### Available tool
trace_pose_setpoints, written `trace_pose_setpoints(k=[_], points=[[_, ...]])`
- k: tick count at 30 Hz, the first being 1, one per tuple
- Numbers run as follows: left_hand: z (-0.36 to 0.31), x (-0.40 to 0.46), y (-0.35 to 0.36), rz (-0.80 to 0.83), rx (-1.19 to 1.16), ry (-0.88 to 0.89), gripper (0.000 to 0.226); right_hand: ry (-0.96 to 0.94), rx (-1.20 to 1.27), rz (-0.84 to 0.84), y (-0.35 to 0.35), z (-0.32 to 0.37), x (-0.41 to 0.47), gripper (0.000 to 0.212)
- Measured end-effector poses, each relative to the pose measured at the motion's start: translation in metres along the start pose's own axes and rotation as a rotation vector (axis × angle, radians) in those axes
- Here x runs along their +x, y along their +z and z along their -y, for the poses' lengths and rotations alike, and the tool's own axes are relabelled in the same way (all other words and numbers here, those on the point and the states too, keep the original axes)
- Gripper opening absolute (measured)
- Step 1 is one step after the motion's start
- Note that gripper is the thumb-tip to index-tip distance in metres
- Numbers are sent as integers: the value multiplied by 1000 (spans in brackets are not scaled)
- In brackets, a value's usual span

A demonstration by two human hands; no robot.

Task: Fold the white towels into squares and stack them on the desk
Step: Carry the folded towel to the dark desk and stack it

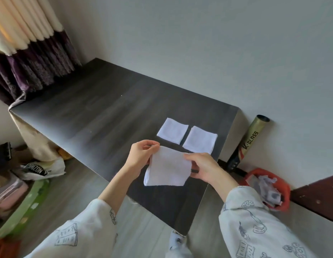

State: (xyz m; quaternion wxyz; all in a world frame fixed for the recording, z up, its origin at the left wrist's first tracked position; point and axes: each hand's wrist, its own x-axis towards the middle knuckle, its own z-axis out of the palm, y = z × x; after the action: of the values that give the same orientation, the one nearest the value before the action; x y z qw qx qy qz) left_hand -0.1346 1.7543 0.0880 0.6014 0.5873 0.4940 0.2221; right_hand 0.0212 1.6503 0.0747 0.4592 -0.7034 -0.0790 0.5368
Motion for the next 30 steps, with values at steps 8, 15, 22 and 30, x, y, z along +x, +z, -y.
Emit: trace_pose_setpoints(k=[8, 15, 22, 30], points=[[-6, 118, 9, 42, 155, -79, 3, 71, -30, 12, 1, 47, 89, 18], [9, 237, 35, 133, 291, -73, 7, 67, -83, -122, 7, 70, 183, 17], [26, 340, 55, 271, 433, 11, 9, 105, -96, -301, 14, 72, 264, 14], [28, 347, 53, 286, 539, 29, 34, -5, -309, -470, 17, 78, 253, 31]])
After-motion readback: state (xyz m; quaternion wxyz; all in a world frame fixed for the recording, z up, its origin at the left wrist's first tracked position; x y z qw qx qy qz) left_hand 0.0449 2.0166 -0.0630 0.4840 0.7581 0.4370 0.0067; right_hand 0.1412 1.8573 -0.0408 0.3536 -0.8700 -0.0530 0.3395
